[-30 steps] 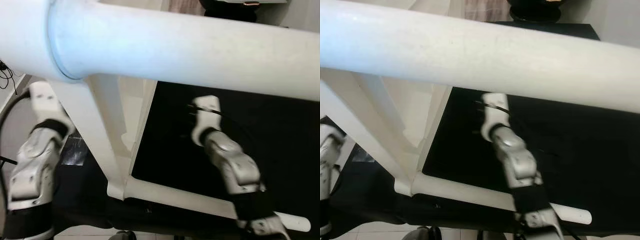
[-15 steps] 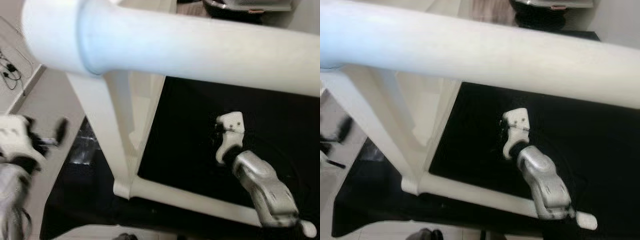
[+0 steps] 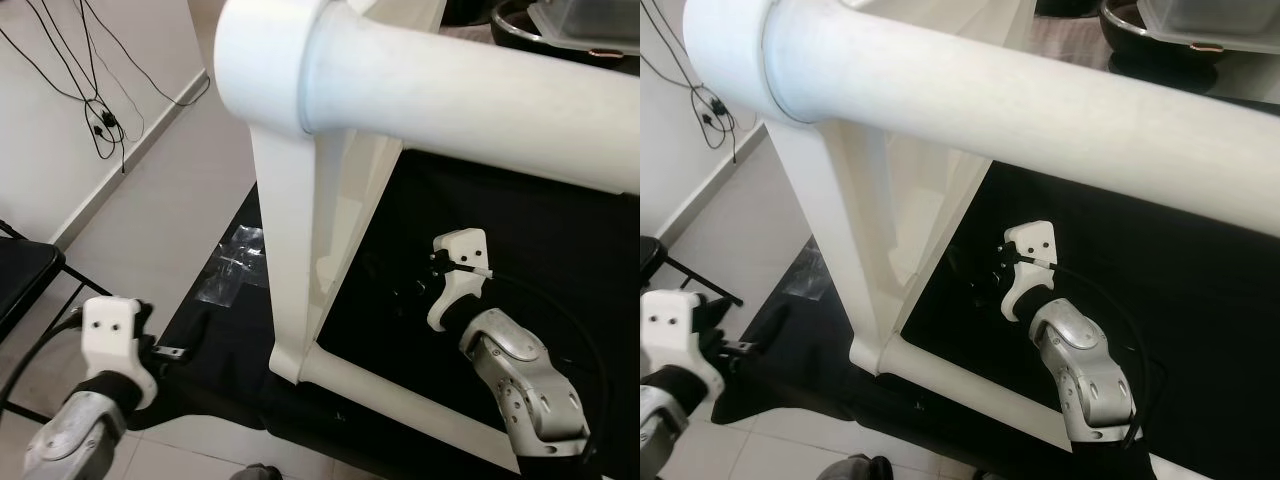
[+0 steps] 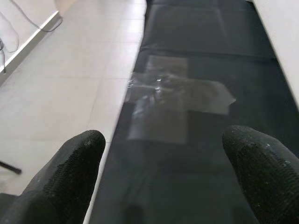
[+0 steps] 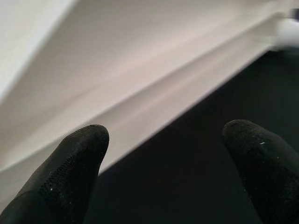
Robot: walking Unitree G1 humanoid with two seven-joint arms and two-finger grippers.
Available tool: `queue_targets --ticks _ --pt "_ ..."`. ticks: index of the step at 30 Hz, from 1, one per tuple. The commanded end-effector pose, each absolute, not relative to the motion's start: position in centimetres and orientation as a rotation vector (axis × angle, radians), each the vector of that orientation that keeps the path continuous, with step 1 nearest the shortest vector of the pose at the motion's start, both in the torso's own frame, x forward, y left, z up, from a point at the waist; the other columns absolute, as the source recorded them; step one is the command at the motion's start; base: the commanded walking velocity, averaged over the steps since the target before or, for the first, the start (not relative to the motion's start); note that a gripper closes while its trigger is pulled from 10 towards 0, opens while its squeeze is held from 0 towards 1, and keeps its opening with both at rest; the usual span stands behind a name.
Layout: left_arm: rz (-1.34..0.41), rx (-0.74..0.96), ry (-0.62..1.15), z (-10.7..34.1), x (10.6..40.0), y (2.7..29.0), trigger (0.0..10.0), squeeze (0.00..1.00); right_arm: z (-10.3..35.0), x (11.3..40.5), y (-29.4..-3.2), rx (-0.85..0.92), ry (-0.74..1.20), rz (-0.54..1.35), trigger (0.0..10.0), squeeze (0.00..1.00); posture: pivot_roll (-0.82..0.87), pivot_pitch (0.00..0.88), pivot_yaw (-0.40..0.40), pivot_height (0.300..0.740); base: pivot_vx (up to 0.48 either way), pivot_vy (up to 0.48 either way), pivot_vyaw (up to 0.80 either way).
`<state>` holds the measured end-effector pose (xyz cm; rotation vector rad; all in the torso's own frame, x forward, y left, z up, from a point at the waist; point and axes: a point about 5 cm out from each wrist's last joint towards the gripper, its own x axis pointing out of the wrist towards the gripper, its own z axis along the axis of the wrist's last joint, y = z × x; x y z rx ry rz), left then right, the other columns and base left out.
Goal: Building children table
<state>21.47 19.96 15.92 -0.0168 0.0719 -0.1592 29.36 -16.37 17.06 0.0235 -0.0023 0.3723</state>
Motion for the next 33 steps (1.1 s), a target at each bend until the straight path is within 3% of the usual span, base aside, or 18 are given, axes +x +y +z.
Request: queue_targets --ticks 1,17,25,31,33 --pt "-0.202 0.001 0.076 16.2 21.6 18.9 10.0 0.0 16.7 29.5 -17.0 0.015 -0.001 0.302 10.0 0.0 0.03 0.127 0.009 0.74 -0.251 0.0 0.0" --pt "-0.288 0.007 0.043 16.9 22.8 16.5 10.0 0.0 16.2 29.5 -18.5 -0.02 0.011 0.193 10.0 0.0 0.02 0.123 0.011 0.74 -0.317 0.0 0.0" --pt "-0.337 -0.005 0.013 17.0 22.6 16.1 10.0 0.0 16.4 29.7 -19.1 -0.087 0.008 0.185 10.0 0.0 0.01 0.122 0.009 0.74 0.0 0.0 0.0" --pt "-0.376 -0.008 0.027 16.5 22.5 15.9 10.0 0.0 17.0 29.4 -18.7 -0.126 -0.004 0.305 10.0 0.0 0.01 0.123 0.01 0.74 0.0 0.0 0.0" --pt "-0.392 -0.016 0.05 15.9 22.4 15.6 10.0 0.0 17.1 28.9 -17.6 -0.19 0.011 0.434 10.0 0.0 0.0 0.122 0.013 0.74 0.0 0.0 0.0"
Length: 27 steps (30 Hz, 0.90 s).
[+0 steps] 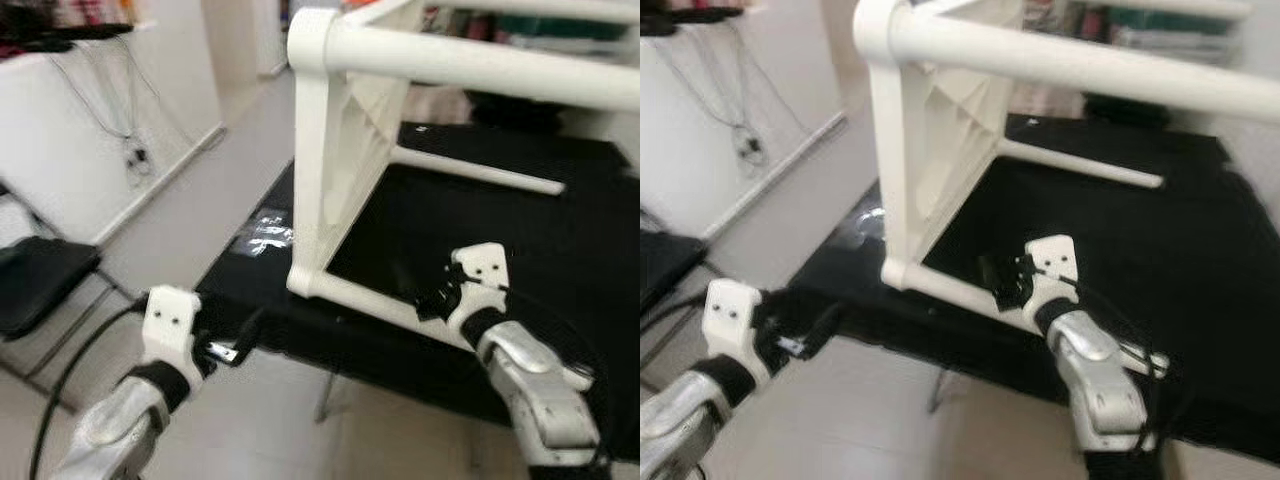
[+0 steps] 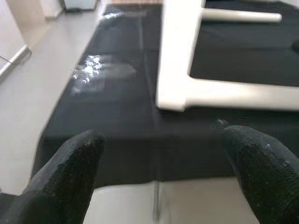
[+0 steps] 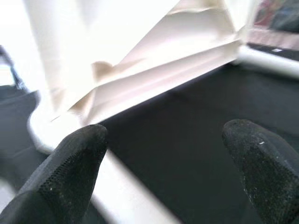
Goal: Building children table
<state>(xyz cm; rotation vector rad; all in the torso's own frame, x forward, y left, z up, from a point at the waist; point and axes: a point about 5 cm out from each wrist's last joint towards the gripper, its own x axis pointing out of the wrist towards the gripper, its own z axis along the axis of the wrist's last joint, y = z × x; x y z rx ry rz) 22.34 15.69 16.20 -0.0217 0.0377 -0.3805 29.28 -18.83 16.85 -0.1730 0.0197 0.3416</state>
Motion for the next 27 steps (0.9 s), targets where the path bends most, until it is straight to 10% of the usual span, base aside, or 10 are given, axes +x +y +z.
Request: queue_targets --ticks 1,4,6,12,13,16,17,27 --pt "-0.401 -0.024 0.061 15.6 22.4 15.4 10.0 0.0 17.1 28.7 -17.0 -0.224 0.017 0.495 10.0 0.0 0.0 0.122 0.013 0.74 0.0 0.0 0.0" --pt "-0.418 -0.015 0.077 15.1 22.3 15.1 10.0 0.0 17.1 28.3 -16.0 -0.259 0.025 0.582 10.0 0.0 0.0 0.121 0.013 0.74 0.0 0.0 0.0" --pt "-0.435 -0.004 0.091 14.6 22.2 14.8 10.0 0.0 17.3 28.2 -15.4 -0.257 0.016 0.618 0.0 0.0 0.0 0.121 0.011 0.74 0.0 0.0 0.0" --pt "-0.471 -0.009 0.108 13.9 21.9 14.1 10.0 0.0 17.3 28.2 -14.3 -0.283 0.027 0.701 0.0 0.0 0.0 0.121 0.007 0.74 0.0 0.0 0.0" --pt "-0.487 -0.002 0.117 13.7 21.7 13.9 10.0 0.0 17.2 28.1 -14.1 -0.295 0.047 0.736 2.5 0.0 0.0 0.121 0.007 0.74 0.0 0.0 0.0" --pt "-0.498 0.004 0.123 13.5 21.5 13.8 10.0 0.0 17.0 28.0 -14.0 -0.303 0.062 0.759 2.5 0.0 0.0 0.121 0.007 0.74 0.0 0.0 0.0" --pt "-0.543 0.015 0.142 13.1 21.1 13.5 10.0 0.0 16.0 27.9 -13.6 -0.338 0.172 0.821 10.0 0.0 -0.01 0.128 0.007 0.74 0.0 0.0 0.0" --pt "-0.661 0.043 0.15 12.8 19.9 12.6 10.0 0.0 14.3 31.0 -14.6 -0.333 0.439 0.693 10.0 0.0 0.0 0.162 -0.006 0.74 0.0 0.0 0.0"
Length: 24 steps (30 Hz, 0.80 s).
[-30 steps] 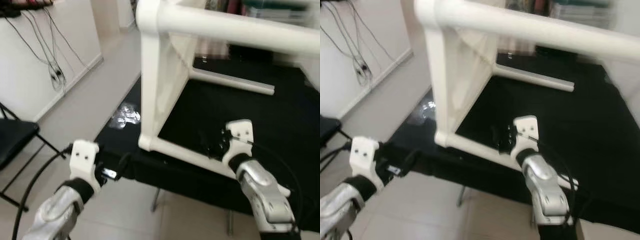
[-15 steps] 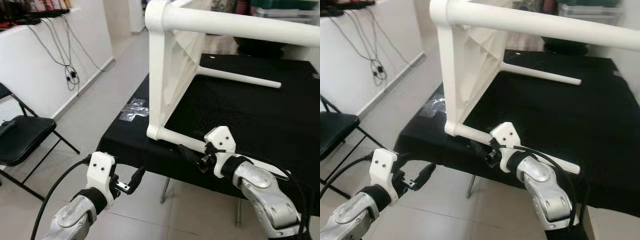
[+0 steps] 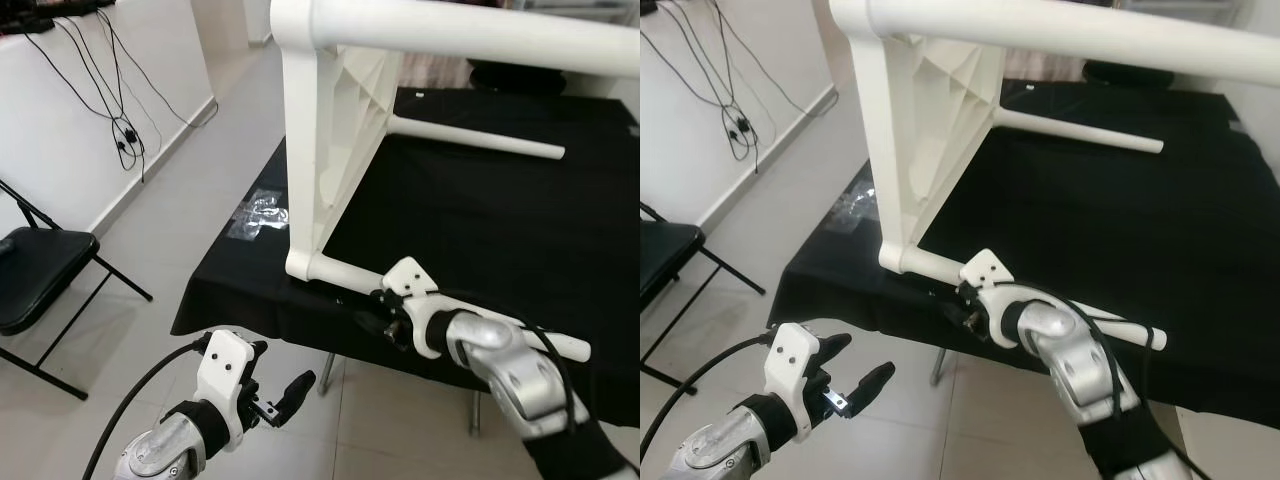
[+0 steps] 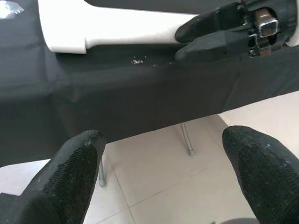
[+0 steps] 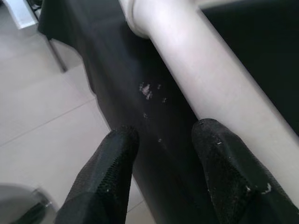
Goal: Building children table
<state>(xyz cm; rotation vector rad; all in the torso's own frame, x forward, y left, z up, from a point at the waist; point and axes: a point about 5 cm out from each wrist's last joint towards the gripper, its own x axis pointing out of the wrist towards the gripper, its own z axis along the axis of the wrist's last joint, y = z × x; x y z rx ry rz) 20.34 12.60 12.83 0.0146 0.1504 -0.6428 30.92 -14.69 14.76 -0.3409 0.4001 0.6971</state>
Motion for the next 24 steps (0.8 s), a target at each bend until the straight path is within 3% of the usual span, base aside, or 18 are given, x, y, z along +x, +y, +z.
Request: queue_targets --ticks 1,10,15,21,24 --pt "-0.661 0.043 0.15 12.8 19.9 12.6 10.0 0.0 14.3 31.0 -14.6 -0.333 0.439 0.693 10.0 0.0 0.0 0.162 -0.006 0.74 0.0 0.0 0.0" --pt "-0.676 0.031 0.144 12.9 19.4 12.3 10.0 0.0 15.5 33.5 -15.5 -0.333 0.463 0.55 10.0 0.0 0.01 0.188 -0.019 0.74 0.0 0.0 0.0" --pt "-0.678 0.025 0.142 13.0 19.3 12.3 10.0 0.0 16.6 34.2 -14.4 -0.297 0.39 0.531 10.0 0.0 0.01 0.192 -0.02 0.74 0.0 0.0 0.0" --pt "-0.679 0.024 0.138 13.1 19.3 12.3 10.0 0.0 17.2 34.1 -12.8 -0.267 0.357 0.572 10.0 0.0 0.01 0.186 -0.021 0.74 0.0 0.0 0.0" --pt "-0.669 0.014 0.13 13.2 19.5 12.4 10.0 0.0 17.7 33.1 -12.3 -0.221 0.304 0.683 10.0 0.0 0.0 0.184 -0.022 0.74 0.0 0.0 0.0"
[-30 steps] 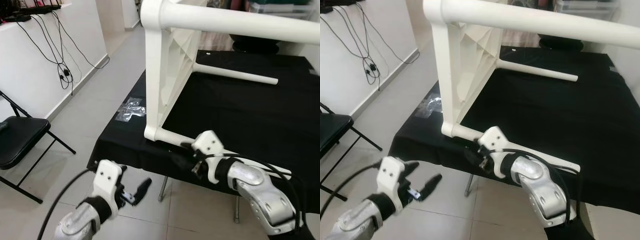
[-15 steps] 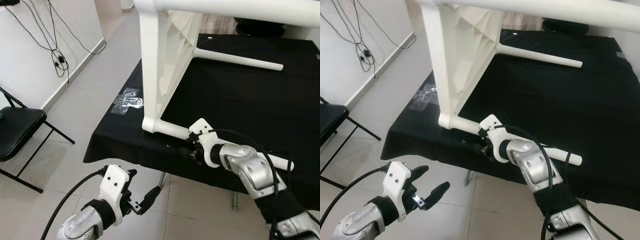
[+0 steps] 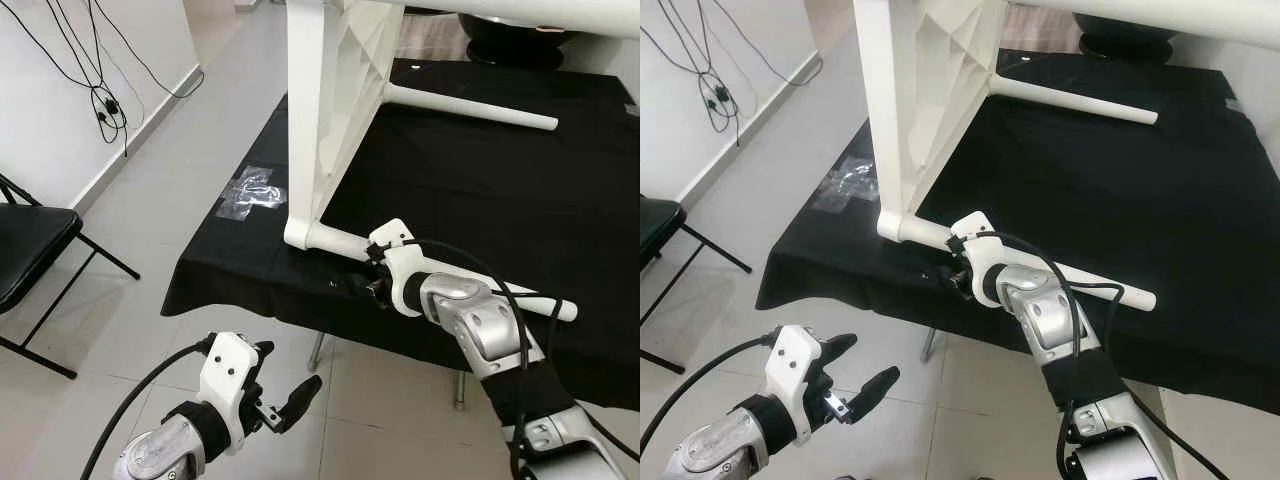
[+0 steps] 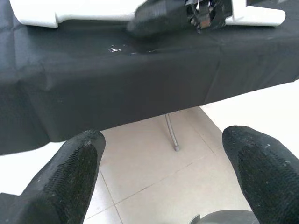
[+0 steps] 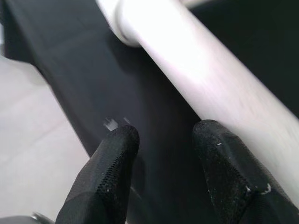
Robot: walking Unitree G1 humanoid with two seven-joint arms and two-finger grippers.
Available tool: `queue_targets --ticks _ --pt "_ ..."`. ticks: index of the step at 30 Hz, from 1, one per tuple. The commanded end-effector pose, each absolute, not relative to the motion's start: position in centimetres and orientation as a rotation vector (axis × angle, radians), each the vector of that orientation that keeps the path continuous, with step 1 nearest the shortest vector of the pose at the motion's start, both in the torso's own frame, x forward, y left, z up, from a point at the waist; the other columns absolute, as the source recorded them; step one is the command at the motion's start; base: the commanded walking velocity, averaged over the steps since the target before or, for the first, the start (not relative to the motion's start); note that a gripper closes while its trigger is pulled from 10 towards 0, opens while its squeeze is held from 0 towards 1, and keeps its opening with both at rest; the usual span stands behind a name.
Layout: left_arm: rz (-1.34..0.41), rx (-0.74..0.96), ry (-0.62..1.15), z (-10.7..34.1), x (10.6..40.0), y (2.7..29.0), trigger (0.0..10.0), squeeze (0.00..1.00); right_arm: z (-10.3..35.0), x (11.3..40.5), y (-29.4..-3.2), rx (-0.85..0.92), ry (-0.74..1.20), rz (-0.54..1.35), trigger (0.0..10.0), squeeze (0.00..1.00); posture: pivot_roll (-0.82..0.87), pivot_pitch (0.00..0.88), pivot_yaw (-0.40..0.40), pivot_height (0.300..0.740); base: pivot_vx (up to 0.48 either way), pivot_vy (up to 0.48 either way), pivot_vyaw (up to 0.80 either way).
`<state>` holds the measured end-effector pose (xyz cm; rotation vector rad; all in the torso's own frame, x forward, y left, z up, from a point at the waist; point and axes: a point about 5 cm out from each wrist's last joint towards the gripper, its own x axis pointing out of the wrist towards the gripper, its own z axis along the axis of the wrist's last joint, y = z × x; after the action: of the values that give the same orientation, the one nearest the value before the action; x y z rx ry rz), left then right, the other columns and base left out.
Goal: Building children table
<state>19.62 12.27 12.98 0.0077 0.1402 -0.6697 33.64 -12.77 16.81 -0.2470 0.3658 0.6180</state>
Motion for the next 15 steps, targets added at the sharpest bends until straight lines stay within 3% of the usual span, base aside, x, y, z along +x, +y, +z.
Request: queue_targets --ticks 1,5,6,8,9,13,15 --pt "-0.669 0.014 0.13 13.2 19.5 12.4 10.0 0.0 17.7 33.1 -12.3 -0.221 0.304 0.683 10.0 0.0 0.0 0.184 -0.022 0.74 0.0 0.0 0.0" --pt "-0.629 -0.021 0.082 14.3 20.4 12.5 10.0 0.0 20.0 30.6 -12.7 -0.035 0.127 0.856 10.0 0.0 -0.01 0.177 -0.023 0.74 0.0 0.0 0.0" --pt "-0.623 -0.038 0.059 14.9 20.7 12.4 10.0 0.0 20.7 30.0 -13.2 0.009 0.091 0.875 10.0 0.87 -0.01 0.176 -0.022 0.74 0.0 0.0 0.0" --pt "-0.621 -0.049 0.045 15.2 20.9 12.3 10.0 0.0 21.0 29.6 -13.4 0.032 0.072 0.882 10.0 0.87 -0.01 0.176 -0.022 0.74 0.0 0.0 0.0" --pt "-0.623 -0.057 0.023 15.8 21.2 12.2 10.0 0.0 21.5 29.3 -13.9 0.052 0.05 0.886 10.0 1.0 -0.02 0.17 -0.017 0.74 0.0 0.0 0.0" --pt "-0.632 -0.065 -0.021 16.8 21.8 11.7 10.0 0.0 22.6 28.8 -14.8 0.057 0.009 0.875 10.0 1.0 -0.02 0.166 -0.014 0.74 0.0 0.0 0.0" --pt "-0.626 -0.077 -0.051 17.4 22.5 11.6 10.0 0.0 23.5 28.6 -15.3 -0.084 -0.03 0.832 10.0 1.0 -0.03 0.149 -0.002 0.74 0.0 0.0 0.0"
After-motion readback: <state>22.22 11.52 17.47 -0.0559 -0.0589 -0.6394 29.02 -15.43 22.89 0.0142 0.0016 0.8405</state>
